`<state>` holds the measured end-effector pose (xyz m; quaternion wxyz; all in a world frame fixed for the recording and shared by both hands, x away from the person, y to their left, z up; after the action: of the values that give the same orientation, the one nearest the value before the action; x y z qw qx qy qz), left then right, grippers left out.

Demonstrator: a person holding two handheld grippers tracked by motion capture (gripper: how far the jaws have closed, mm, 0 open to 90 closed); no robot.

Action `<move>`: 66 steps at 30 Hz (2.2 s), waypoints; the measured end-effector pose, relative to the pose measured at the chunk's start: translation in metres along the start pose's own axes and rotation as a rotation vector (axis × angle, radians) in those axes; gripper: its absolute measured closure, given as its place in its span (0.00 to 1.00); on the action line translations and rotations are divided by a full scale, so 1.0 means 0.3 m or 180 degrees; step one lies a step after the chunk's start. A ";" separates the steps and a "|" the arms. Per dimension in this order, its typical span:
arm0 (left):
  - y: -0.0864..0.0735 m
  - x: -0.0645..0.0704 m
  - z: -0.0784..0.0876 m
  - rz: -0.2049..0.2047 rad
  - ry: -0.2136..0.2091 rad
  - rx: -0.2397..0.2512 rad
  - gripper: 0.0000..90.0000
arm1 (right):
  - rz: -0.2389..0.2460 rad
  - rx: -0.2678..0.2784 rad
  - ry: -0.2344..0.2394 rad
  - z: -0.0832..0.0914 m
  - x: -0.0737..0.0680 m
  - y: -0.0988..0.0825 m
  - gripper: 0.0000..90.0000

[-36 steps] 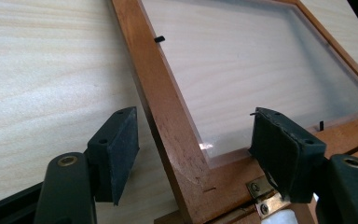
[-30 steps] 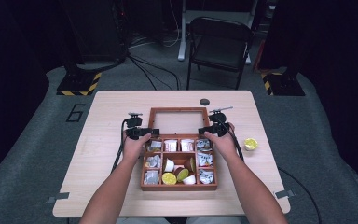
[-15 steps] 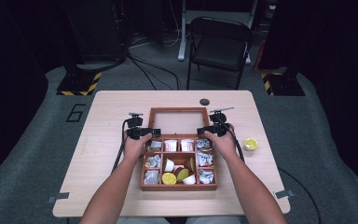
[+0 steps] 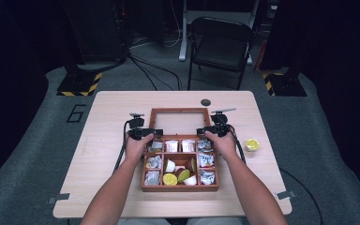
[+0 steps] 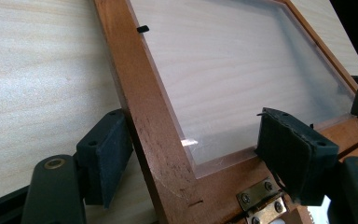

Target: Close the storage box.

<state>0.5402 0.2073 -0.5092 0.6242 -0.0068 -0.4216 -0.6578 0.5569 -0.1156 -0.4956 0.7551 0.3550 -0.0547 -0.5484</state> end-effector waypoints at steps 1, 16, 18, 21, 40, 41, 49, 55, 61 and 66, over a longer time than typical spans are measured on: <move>0.000 0.000 0.000 0.0005 -0.0004 -0.0002 0.29 | -0.0007 -0.0002 0.0009 -0.001 0.001 0.000 0.22; 0.002 -0.001 -0.002 0.0018 -0.0019 -0.0026 0.30 | -0.0119 -0.0056 0.0049 -0.013 -0.002 0.005 0.21; 0.002 0.001 -0.002 0.0058 -0.0017 -0.0014 0.30 | -0.0119 -0.0057 0.0056 -0.012 -0.001 0.006 0.22; 0.003 0.004 -0.001 0.0018 0.0000 0.0010 0.30 | -0.0142 -0.0031 0.0048 -0.008 -0.001 0.009 0.24; 0.026 0.026 0.065 -0.0133 -0.0053 0.0260 0.38 | 0.0016 0.0291 -0.0094 0.075 -0.038 0.030 0.38; 0.027 0.030 0.071 -0.0131 -0.0054 0.0289 0.38 | 0.0008 0.0291 -0.0088 0.083 -0.042 0.030 0.39; 0.026 0.059 0.112 -0.0264 0.0039 0.0364 0.46 | 0.0135 0.0395 -0.0160 0.137 -0.053 0.032 0.53; 0.024 0.081 0.135 -0.0426 0.0042 0.0427 0.43 | 0.0297 0.0462 -0.0139 0.171 -0.065 0.025 0.52; 0.035 0.099 0.181 -0.0460 -0.0077 0.0616 0.43 | 0.0385 0.0539 -0.0126 0.205 -0.087 0.003 0.52; 0.049 0.128 0.223 -0.0598 -0.0080 0.0610 0.43 | 0.0464 0.0587 -0.0131 0.224 -0.099 -0.011 0.52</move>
<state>0.5092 0.2157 -0.4377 0.5523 0.0841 -0.4890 -0.6699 0.5109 -0.1222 -0.4386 0.7559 0.4067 -0.1461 -0.4919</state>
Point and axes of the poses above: each handheld gripper's, and its own axes: z roughly backward along the jaws, y roughly out of its top, x roughly to its right, the point moved 1 cm from there along -z, roughly forward along the jaws, and after that the axes turned 3 degrees about z, right-handed, at the moved point
